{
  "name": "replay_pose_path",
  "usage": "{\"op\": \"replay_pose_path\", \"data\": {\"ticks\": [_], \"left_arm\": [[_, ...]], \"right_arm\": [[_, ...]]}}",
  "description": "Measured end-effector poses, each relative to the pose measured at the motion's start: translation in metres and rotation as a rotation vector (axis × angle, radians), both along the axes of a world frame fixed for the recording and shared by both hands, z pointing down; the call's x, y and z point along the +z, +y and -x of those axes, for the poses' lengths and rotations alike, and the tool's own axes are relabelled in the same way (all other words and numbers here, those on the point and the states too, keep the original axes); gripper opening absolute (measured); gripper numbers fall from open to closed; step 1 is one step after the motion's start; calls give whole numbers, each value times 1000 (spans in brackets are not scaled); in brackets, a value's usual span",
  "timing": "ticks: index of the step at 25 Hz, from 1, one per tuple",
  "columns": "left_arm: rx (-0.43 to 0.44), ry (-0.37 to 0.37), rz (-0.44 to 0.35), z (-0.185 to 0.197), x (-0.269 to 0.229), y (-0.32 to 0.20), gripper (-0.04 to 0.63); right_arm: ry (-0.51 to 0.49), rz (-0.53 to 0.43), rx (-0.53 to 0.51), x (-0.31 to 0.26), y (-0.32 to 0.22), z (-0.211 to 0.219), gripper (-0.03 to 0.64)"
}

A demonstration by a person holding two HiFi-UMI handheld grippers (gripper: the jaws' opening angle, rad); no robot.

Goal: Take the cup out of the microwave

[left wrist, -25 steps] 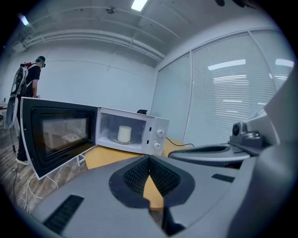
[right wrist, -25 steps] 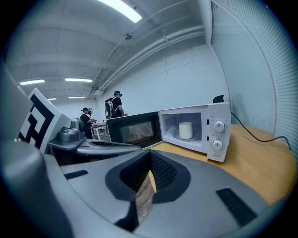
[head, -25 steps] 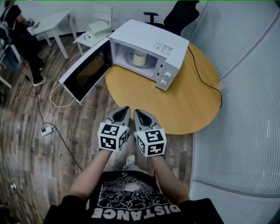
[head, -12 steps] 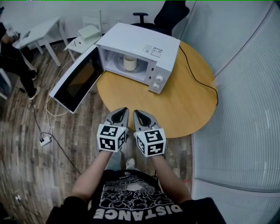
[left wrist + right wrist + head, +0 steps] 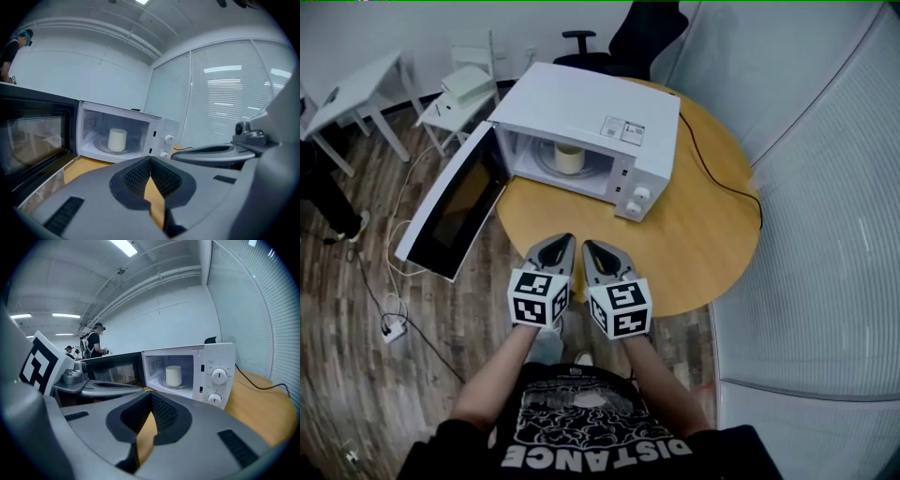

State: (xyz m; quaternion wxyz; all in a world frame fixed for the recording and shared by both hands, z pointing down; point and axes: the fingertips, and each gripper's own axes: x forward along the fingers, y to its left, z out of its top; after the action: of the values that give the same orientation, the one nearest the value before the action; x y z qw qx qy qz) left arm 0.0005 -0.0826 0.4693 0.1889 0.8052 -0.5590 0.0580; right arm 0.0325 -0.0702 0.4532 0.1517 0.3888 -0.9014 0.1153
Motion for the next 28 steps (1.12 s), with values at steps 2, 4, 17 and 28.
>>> {"op": "replay_pose_path", "data": {"ticks": [2, 4, 17, 28], "left_arm": [[15, -1, -1, 5, 2, -11, 11], [28, 4, -4, 10, 4, -23, 11], [74, 16, -48, 52, 11, -92, 11], [113, 27, -77, 59, 13, -138, 101]], "right_arm": [[4, -3, 10, 0, -11, 7, 15], [10, -3, 21, 1, -22, 12, 15], [45, -18, 74, 4, -82, 54, 15], [49, -41, 102, -1, -114, 67, 15]]}}
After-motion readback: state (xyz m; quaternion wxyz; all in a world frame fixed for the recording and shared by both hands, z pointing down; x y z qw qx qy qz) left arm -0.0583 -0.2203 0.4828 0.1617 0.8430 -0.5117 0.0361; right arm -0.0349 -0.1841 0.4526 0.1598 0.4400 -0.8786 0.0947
